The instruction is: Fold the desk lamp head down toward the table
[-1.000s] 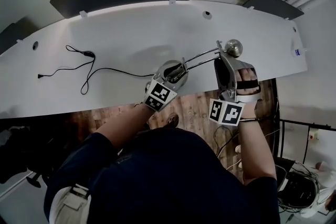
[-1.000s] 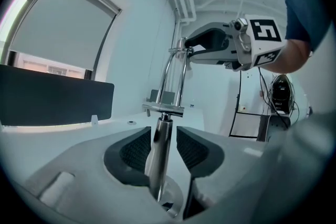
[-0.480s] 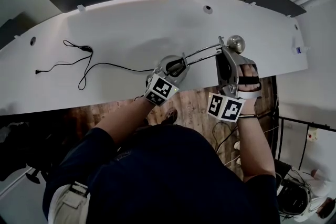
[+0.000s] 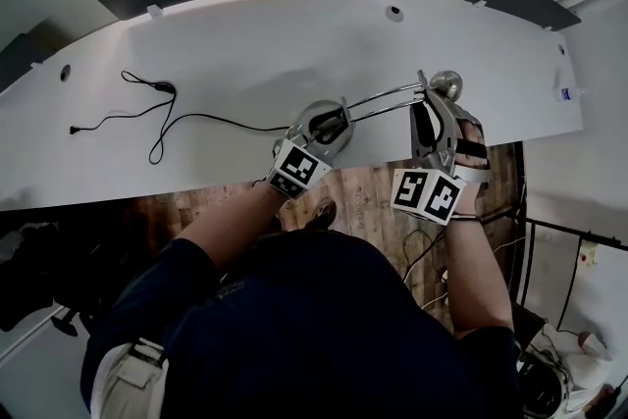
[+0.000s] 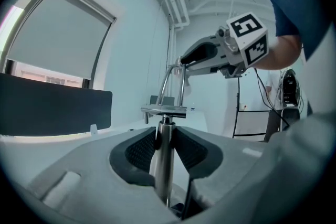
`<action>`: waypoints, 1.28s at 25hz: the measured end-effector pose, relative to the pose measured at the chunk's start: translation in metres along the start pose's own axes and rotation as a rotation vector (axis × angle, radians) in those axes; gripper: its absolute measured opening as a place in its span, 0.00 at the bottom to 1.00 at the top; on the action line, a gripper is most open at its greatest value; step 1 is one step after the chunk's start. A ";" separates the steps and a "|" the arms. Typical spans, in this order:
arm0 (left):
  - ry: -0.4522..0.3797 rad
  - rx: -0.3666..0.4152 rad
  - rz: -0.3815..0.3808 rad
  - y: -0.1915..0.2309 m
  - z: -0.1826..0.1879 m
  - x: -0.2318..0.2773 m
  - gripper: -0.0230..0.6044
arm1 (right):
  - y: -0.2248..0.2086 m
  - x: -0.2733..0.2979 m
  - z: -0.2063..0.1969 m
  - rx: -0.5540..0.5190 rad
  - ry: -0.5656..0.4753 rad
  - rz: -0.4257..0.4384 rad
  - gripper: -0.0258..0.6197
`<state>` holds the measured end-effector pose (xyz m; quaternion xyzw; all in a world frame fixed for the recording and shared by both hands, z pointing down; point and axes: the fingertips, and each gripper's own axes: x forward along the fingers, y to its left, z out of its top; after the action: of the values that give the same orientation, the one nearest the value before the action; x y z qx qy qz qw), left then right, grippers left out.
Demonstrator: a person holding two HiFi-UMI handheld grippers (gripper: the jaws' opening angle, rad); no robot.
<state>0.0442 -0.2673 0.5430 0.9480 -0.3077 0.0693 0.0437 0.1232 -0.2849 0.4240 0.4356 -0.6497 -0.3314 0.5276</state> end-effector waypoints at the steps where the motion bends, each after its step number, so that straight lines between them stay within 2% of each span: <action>1: -0.004 0.003 -0.002 0.000 0.000 0.001 0.22 | 0.003 0.004 -0.007 0.029 0.010 0.012 0.23; 9: -0.027 0.008 0.007 0.001 -0.002 0.002 0.22 | 0.021 0.021 -0.031 0.179 -0.014 0.005 0.22; 17: 0.003 0.019 0.014 0.000 -0.003 0.000 0.22 | 0.100 0.056 -0.059 0.339 0.009 0.219 0.16; 28: 0.042 0.012 0.059 0.001 -0.006 0.003 0.22 | 0.140 0.070 -0.053 0.685 -0.027 0.305 0.15; 32: 0.040 0.005 0.074 0.001 -0.006 0.002 0.22 | 0.150 0.072 -0.048 0.774 -0.040 0.319 0.15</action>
<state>0.0444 -0.2684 0.5491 0.9344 -0.3416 0.0907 0.0448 0.1326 -0.2892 0.5973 0.4892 -0.7958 0.0146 0.3567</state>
